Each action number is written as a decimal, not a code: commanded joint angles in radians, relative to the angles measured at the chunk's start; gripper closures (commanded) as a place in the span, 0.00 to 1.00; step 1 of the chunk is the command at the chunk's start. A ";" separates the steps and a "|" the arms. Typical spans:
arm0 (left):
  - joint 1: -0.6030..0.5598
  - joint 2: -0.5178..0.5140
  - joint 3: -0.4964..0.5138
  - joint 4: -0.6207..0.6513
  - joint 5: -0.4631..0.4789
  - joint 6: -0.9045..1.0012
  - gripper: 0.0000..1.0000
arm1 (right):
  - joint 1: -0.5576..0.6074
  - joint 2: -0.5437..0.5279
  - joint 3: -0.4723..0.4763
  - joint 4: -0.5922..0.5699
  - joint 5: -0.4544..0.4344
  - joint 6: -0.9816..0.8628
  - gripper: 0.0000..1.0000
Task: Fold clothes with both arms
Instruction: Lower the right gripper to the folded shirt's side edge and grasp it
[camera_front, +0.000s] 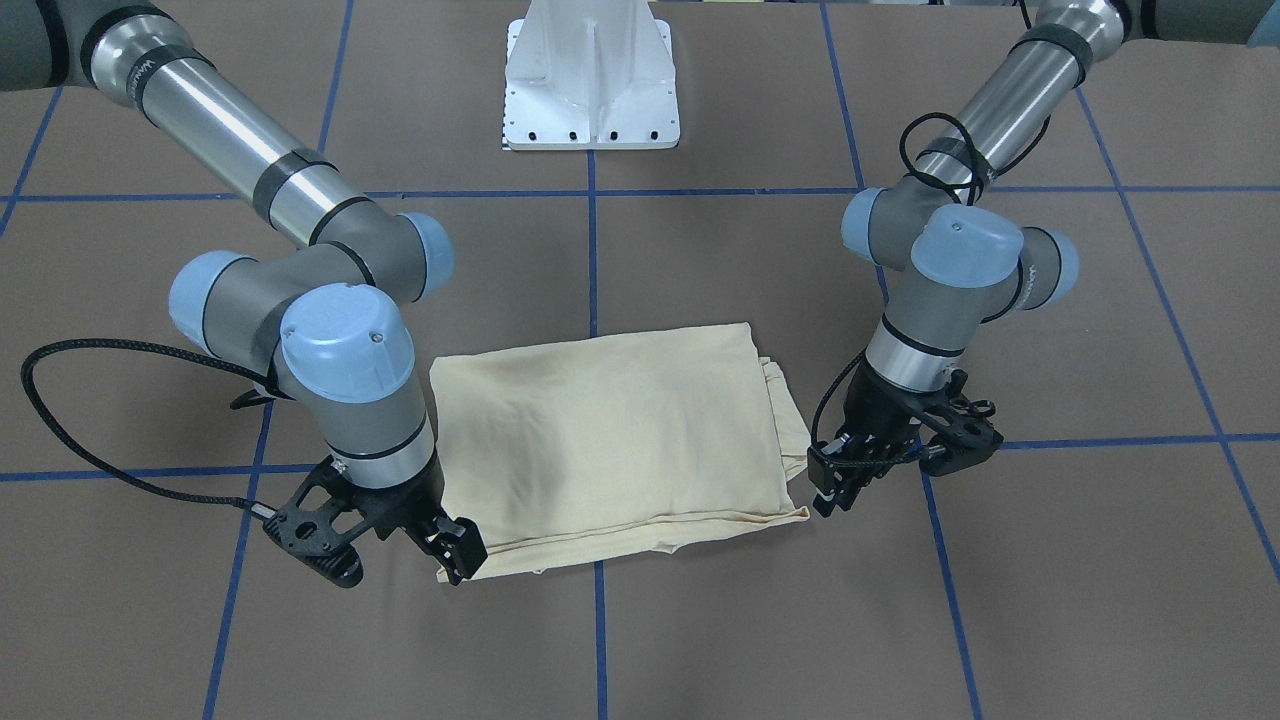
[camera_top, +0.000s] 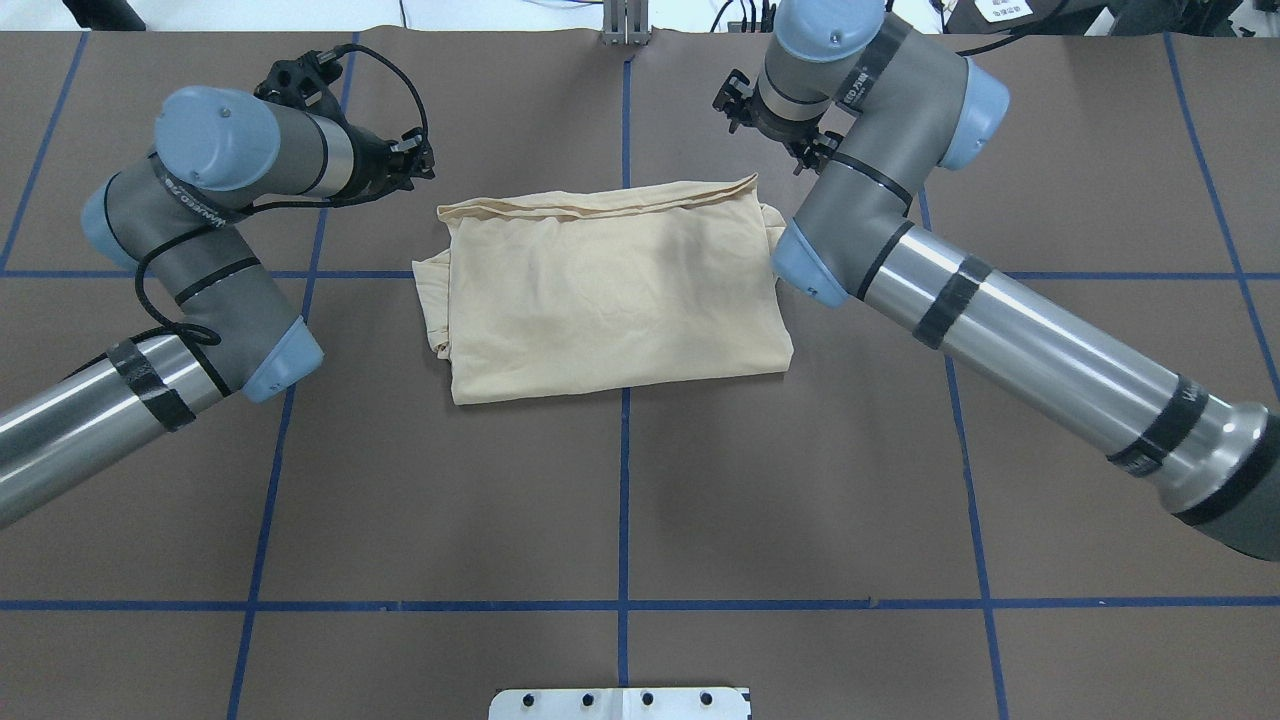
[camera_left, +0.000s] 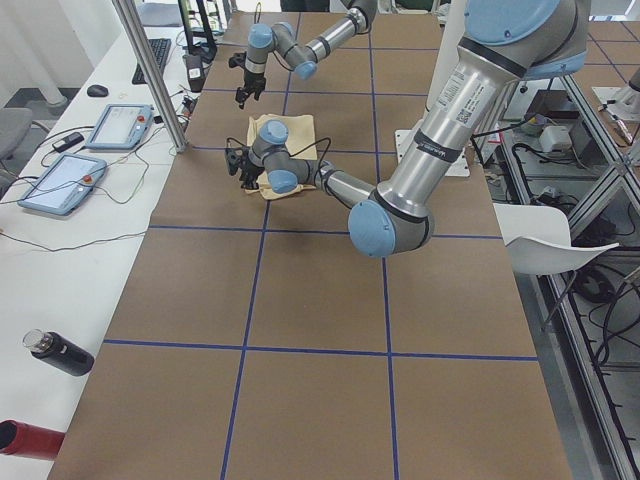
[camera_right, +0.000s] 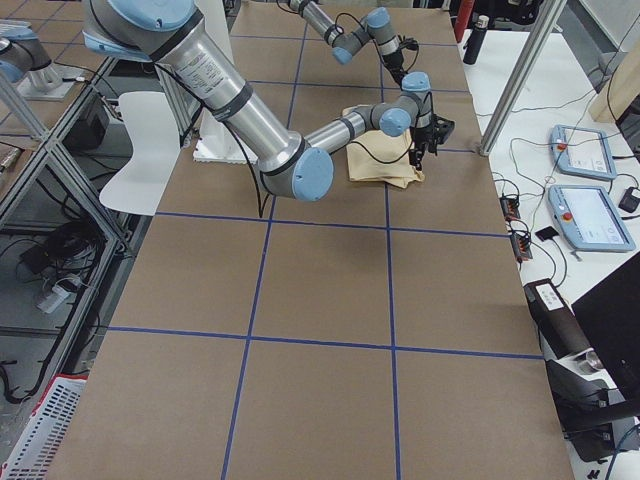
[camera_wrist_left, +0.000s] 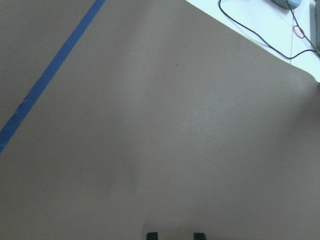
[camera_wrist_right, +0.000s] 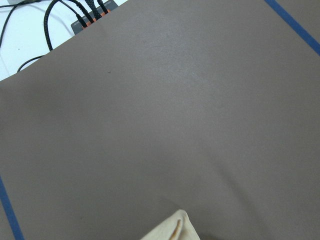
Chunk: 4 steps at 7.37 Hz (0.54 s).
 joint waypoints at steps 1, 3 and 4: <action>-0.007 0.063 -0.127 -0.001 -0.001 -0.017 0.57 | -0.046 -0.287 0.387 -0.025 0.039 0.150 0.01; -0.004 0.111 -0.189 -0.003 -0.001 -0.013 0.57 | -0.113 -0.385 0.480 -0.014 -0.063 0.441 0.01; -0.002 0.108 -0.198 -0.001 0.000 -0.016 0.57 | -0.164 -0.390 0.477 -0.012 -0.123 0.566 0.02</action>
